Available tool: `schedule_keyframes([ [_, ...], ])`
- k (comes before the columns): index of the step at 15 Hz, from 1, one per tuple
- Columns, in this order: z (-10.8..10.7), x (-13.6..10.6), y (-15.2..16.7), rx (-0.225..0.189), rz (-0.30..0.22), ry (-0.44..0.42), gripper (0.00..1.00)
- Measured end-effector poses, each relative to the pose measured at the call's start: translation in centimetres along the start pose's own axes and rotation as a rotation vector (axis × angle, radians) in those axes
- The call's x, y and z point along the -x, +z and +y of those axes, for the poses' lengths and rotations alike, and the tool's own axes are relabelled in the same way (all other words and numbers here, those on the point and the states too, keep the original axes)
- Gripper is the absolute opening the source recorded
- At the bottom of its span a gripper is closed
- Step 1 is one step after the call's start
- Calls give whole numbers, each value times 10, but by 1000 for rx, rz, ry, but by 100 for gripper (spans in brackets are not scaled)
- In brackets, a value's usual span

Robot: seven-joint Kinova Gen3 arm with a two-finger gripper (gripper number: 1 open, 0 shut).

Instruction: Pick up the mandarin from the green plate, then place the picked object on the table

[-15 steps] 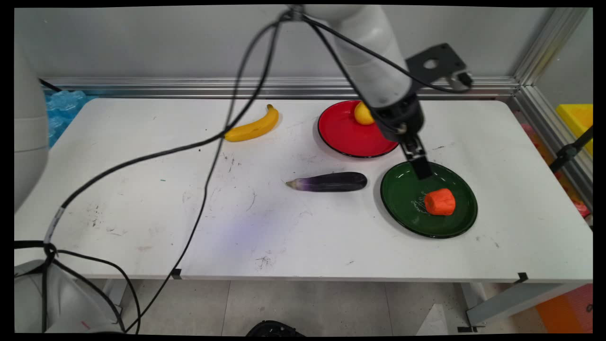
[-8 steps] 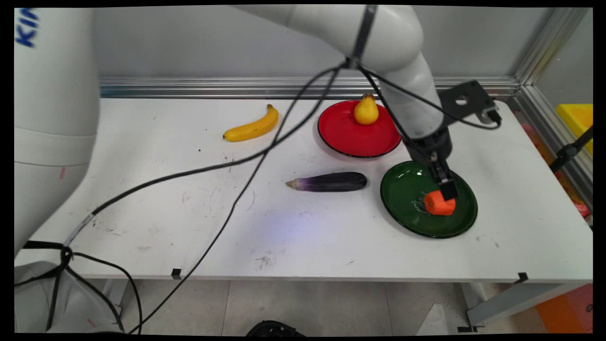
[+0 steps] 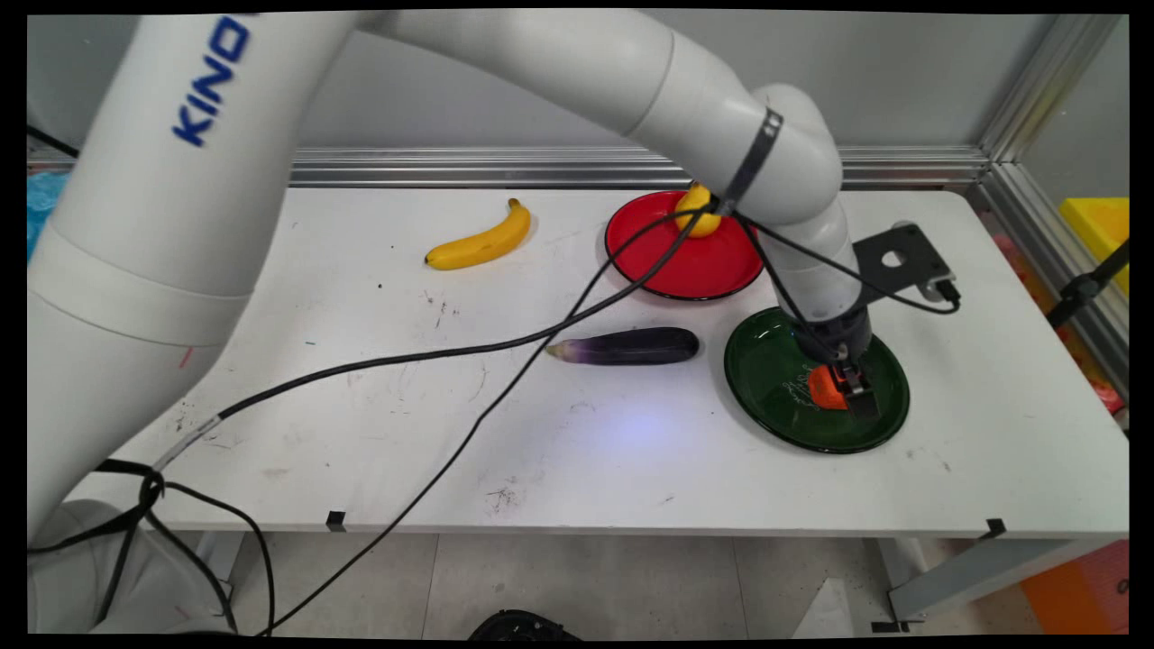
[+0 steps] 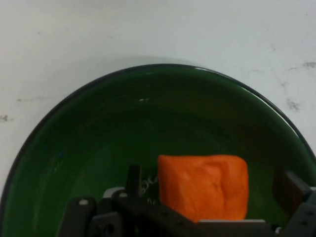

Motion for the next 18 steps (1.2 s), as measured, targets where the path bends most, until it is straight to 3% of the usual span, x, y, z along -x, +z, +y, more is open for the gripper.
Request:
schedule_keyframes([
  [4, -1, -2, 16, -9, -5, -2, 100],
  [5, -2, -2, 17, -12, -3, -2, 0],
  [11, -6, -3, 1, -26, 4, 3, 0],
  [18, -2, -2, -74, -44, 10, 21, 0],
])
